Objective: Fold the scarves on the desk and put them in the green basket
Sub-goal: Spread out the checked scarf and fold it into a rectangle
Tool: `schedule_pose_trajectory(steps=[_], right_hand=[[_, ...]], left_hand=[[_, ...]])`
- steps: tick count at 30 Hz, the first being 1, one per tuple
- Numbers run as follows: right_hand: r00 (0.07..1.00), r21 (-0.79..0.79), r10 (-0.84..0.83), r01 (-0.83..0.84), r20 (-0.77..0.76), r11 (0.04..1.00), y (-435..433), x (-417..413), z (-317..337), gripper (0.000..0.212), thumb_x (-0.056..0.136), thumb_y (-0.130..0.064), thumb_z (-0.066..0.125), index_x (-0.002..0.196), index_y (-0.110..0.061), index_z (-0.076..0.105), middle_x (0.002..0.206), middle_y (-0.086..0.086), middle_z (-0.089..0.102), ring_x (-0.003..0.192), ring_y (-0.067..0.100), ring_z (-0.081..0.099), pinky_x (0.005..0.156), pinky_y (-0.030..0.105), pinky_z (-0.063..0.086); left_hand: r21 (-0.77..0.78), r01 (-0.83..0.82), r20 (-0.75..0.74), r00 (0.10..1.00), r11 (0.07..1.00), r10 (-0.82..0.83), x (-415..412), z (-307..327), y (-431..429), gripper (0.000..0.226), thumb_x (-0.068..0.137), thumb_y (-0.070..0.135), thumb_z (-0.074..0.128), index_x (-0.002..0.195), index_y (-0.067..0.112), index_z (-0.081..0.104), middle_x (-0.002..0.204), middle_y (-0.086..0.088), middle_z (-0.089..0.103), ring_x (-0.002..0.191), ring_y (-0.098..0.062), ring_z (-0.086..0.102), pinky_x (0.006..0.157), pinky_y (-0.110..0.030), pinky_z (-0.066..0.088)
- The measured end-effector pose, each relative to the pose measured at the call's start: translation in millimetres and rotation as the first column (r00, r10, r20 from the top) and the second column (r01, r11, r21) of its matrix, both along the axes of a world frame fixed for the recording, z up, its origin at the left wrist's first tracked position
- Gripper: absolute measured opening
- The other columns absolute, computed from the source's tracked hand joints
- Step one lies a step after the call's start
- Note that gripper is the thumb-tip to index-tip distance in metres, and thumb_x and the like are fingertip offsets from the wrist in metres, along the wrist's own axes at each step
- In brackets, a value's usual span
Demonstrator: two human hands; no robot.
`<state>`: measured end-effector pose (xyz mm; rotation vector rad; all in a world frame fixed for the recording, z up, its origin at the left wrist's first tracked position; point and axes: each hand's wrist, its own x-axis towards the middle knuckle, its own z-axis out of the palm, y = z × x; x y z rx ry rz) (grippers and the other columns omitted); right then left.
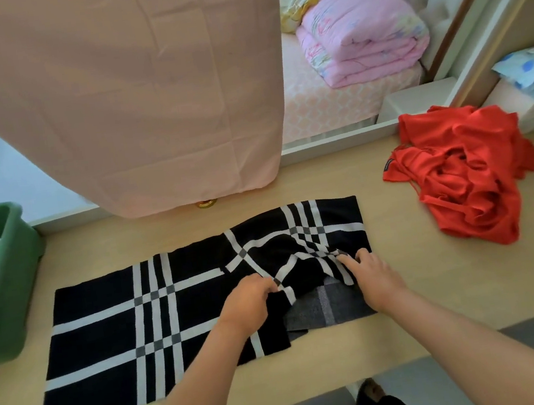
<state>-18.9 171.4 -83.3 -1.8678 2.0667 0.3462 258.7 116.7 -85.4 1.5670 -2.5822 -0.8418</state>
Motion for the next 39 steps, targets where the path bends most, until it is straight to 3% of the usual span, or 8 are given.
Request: schedule_pose_trajectory(steps=[3,6,10,14,19,25,30,39], right_hand=[[0.997,0.038,-0.065,0.064,0.046,0.997,2,-4,8,0.084,0.082,0.004,0.056,0.151,-0.035,0.026,0.118,0.001,0.04,0.1,0.02,0.049,0.08,0.031,0.047],[0.997,0.093,-0.06,0.056,0.04,0.994,3,-8,12,0.072,0.086,0.001,0.054,0.146,-0.036,0.037,0.119,0.0,0.041,0.107,0.02,0.049,0.086,0.031,0.047],[0.999,0.054,-0.031,0.03,0.021,0.998,12,-2,9,0.059,0.087,-0.012,0.054,0.141,-0.034,0.047,0.125,-0.002,0.042,0.118,0.02,0.045,0.099,0.033,0.042],[0.992,0.015,0.098,-0.099,0.083,0.995,32,6,-2,0.069,0.082,-0.033,0.054,0.148,-0.033,0.036,0.153,0.002,0.026,0.145,0.023,0.019,0.119,0.038,0.018],[0.989,0.132,0.12,-0.131,0.092,0.983,50,1,-14,0.09,0.087,-0.011,0.051,0.156,-0.039,0.001,0.164,-0.006,-0.015,0.152,0.016,-0.01,0.124,0.042,0.007],[1.0,0.185,-0.021,0.025,-0.022,0.982,54,-48,-5,0.082,0.089,-0.011,0.045,0.156,-0.039,0.006,0.165,-0.01,-0.01,0.152,0.015,-0.001,0.121,0.046,0.019],[0.99,0.139,0.005,0.015,-0.14,0.99,40,-72,9,0.057,0.089,-0.027,0.048,0.144,-0.029,0.034,0.145,0.003,0.038,0.13,0.023,0.041,0.111,0.043,0.033],[0.997,0.041,0.062,-0.064,0.034,0.997,33,-106,-4,0.059,0.09,-0.04,0.048,0.146,-0.033,0.031,0.141,-0.002,0.032,0.127,0.019,0.036,0.104,0.036,0.038]], left_hand=[[-0.039,-0.075,-0.005,0.997,0.996,0.075,22,19,-4,0.024,0.089,0.011,0.046,0.093,0.024,0.065,0.095,0.01,0.051,0.093,-0.01,0.049,0.078,-0.024,0.044],[-0.13,-0.035,0.226,0.972,0.991,0.064,46,32,-4,0.021,0.085,0.016,0.043,0.083,0.022,0.064,0.092,0.007,0.055,0.083,-0.014,0.047,0.067,-0.026,0.038],[-0.141,-0.007,0.462,0.884,0.99,0.072,58,28,6,0.021,0.089,0.021,0.042,0.089,0.024,0.063,0.101,0.001,0.058,0.097,-0.02,0.05,0.08,-0.03,0.04],[-0.124,0.062,0.246,0.969,0.99,-0.03,45,8,23,0.032,0.089,0.035,0.049,0.12,0.029,0.057,0.116,0.007,0.053,0.108,-0.015,0.046,0.089,-0.029,0.039],[-0.052,0.093,0.174,0.981,0.994,-0.083,25,-9,35,0.041,0.09,0.042,0.056,0.13,0.031,0.052,0.124,0.008,0.05,0.118,-0.015,0.045,0.098,-0.029,0.039],[-0.161,0.119,0.104,0.989,0.98,-0.103,-5,-9,30,0.045,0.092,0.037,0.058,0.135,0.03,0.049,0.129,0.009,0.048,0.118,-0.012,0.044,0.096,-0.027,0.04],[-0.073,0.116,0.159,0.982,0.991,-0.103,-43,-12,30,0.066,0.088,0.049,0.059,0.147,0.032,0.033,0.149,0.004,0.031,0.137,-0.018,0.028,0.11,-0.038,0.034],[-0.16,0.107,0.299,0.953,0.981,-0.055,-75,-17,25,0.056,0.082,0.07,0.049,0.126,0.035,0.049,0.128,0.008,0.044,0.119,-0.017,0.041,0.101,-0.035,0.036]])
